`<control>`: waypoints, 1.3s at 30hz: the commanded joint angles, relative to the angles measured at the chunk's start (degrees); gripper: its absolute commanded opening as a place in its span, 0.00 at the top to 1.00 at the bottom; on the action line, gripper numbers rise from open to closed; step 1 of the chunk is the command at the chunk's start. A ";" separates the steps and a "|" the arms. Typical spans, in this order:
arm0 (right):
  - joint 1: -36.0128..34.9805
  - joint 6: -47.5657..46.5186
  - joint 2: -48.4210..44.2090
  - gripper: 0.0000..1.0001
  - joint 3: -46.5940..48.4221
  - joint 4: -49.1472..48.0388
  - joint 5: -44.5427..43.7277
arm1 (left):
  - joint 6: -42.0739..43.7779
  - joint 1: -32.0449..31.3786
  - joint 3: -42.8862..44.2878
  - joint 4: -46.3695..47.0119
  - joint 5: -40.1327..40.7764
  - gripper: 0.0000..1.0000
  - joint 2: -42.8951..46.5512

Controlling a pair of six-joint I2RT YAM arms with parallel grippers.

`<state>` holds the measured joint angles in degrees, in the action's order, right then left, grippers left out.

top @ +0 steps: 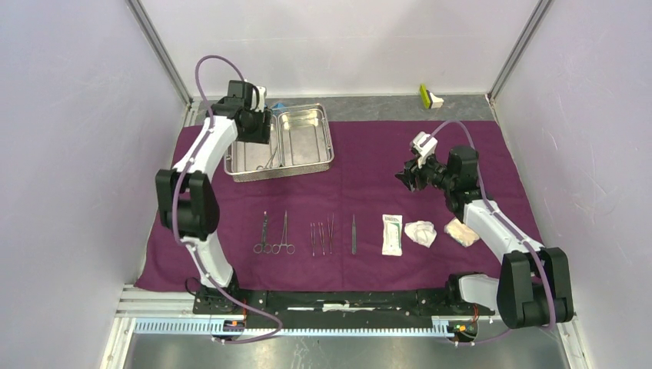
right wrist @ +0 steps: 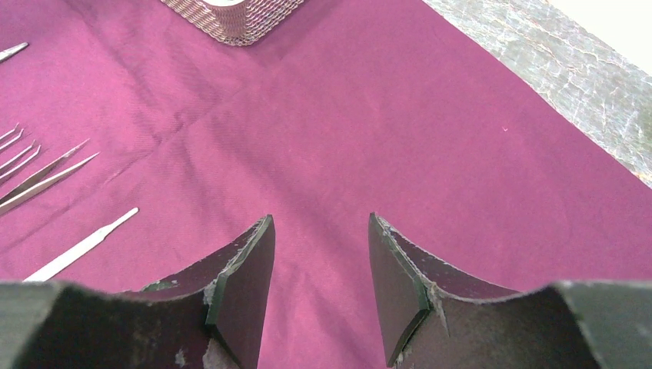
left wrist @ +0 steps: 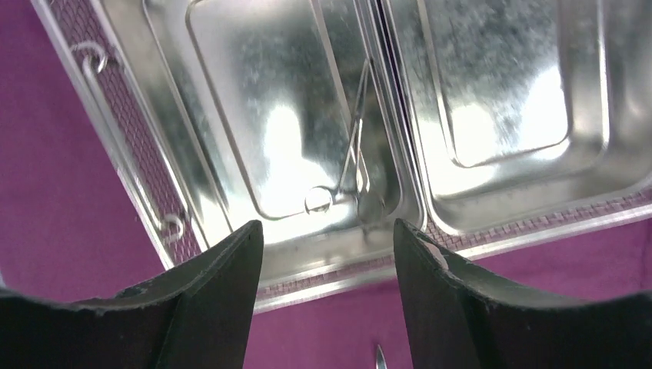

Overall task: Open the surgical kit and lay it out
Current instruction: Adjust the medical item in the container.

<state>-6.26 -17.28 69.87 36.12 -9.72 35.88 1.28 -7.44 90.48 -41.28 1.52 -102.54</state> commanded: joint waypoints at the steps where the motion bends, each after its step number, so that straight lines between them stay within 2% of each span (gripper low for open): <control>1: 0.22 -2.09 -1.10 0.46 1.56 0.30 -0.44 | 3.21 1.43 7.62 -1.45 0.55 0.30 -8.79; 9: 0.25 -4.46 1.85 0.46 2.88 3.09 -1.15 | 6.61 4.75 14.00 -8.46 -5.60 0.28 -18.60; 19: 0.69 -6.85 5.92 0.46 3.75 4.71 -3.21 | 12.13 5.69 9.20 -10.14 -10.96 0.22 -18.94; 21: 0.73 -6.96 6.60 0.46 3.89 4.79 -3.86 | 12.98 5.47 9.21 -10.16 -11.10 0.16 -19.07; 24: 0.84 -7.07 7.16 0.46 4.07 4.96 -4.32 | 13.90 5.00 9.23 -10.14 -10.45 0.13 -19.49; 33: 0.99 -7.94 8.24 0.46 4.08 5.15 -4.76 | 14.14 3.06 9.85 -8.34 -9.15 0.14 -20.85; 39: 1.10 -8.21 8.27 0.47 3.94 5.23 -5.02 | 14.62 0.19 11.80 -7.56 -5.32 0.15 -23.07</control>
<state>-5.50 -24.43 77.87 38.13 -3.77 31.33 13.21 -5.21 99.70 -50.52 -6.61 -123.66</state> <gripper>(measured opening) 0.537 0.855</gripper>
